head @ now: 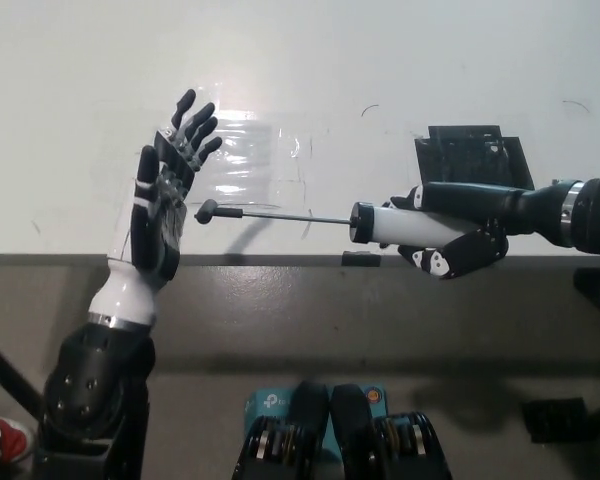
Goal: The robot uses right hand to pick up a small white air pumper and uses its left hand to compress it, and then puts it on the desk
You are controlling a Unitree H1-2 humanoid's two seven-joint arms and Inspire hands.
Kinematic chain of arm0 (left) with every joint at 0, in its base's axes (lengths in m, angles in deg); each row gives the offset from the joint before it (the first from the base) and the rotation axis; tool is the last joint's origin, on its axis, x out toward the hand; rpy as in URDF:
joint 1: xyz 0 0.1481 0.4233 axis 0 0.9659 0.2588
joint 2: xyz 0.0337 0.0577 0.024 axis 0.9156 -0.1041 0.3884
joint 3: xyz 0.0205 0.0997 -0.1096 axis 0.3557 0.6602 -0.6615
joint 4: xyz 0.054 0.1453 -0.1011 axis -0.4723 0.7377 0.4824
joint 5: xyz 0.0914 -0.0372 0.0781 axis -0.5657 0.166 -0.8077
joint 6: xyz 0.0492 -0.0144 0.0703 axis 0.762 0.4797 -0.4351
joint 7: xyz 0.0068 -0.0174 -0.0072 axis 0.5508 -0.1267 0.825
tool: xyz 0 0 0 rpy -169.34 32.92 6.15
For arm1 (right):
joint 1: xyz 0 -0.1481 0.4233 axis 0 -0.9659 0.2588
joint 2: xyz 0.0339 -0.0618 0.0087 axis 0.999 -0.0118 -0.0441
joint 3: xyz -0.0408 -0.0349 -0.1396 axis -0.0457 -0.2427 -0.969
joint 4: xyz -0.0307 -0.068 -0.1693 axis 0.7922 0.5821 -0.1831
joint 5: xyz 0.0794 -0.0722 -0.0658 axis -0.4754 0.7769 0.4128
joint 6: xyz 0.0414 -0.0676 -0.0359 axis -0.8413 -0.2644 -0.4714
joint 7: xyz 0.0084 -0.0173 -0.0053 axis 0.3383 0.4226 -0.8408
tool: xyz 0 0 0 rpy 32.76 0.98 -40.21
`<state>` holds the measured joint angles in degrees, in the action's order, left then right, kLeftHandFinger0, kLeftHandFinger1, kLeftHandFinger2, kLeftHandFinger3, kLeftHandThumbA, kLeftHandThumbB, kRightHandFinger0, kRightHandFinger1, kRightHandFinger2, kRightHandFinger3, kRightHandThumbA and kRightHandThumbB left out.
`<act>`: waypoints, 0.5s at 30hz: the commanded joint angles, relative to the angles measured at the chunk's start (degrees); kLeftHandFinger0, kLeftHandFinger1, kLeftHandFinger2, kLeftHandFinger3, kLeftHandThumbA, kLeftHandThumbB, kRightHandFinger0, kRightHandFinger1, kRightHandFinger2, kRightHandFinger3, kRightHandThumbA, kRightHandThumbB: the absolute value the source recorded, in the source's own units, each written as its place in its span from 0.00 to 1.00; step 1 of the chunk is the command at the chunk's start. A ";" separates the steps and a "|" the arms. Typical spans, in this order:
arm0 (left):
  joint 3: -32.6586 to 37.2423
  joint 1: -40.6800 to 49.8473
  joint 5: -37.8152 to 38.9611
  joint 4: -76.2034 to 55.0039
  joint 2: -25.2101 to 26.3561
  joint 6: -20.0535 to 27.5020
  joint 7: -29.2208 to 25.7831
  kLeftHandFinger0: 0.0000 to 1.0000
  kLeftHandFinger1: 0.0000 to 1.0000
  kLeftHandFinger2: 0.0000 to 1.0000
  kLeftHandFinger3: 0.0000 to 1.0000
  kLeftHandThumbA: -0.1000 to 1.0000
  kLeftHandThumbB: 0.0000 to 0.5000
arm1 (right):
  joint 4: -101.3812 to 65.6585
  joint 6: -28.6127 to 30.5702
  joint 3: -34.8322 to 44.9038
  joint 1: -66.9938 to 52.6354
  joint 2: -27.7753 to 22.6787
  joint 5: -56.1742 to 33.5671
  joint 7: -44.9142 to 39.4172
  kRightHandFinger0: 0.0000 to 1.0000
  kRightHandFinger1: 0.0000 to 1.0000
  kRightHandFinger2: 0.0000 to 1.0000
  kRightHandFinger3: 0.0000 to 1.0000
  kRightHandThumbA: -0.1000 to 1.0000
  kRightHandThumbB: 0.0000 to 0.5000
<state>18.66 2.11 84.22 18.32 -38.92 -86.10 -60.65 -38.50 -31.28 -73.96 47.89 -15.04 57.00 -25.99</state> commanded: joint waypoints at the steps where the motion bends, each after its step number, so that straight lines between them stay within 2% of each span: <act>1: 0.55 -0.25 -1.87 -3.89 -0.52 -0.01 -0.75 1.00 1.00 1.00 1.00 1.00 0.54 | 0.05 -0.10 0.34 2.38 -1.00 -0.70 0.38 0.10 0.47 0.71 0.76 0.00 0.29; 5: 0.83 -0.24 -2.94 -4.55 -0.80 -0.05 -0.92 1.00 1.00 1.00 1.00 1.00 0.53 | 0.05 -0.39 0.15 2.56 -0.99 -0.81 0.08 0.14 0.50 0.74 0.76 0.00 0.29; 11: 1.17 -1.06 -4.84 -3.55 -0.55 0.13 -0.91 1.00 1.00 1.00 1.00 1.00 0.52 | 0.30 0.66 0.15 2.50 -0.70 -1.70 -0.25 0.10 0.47 0.71 0.72 0.00 0.32; 15: 0.78 -1.87 -5.28 -1.91 -0.35 0.40 -1.01 1.00 1.00 1.00 1.00 1.00 0.51 | -1.30 -1.35 -0.49 2.76 -0.61 -1.30 -0.82 0.11 0.49 0.73 0.74 0.00 0.33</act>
<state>19.28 2.44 80.77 16.58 -39.22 -86.30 -60.67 -37.76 -31.53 -74.44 47.89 -15.01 56.97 -26.11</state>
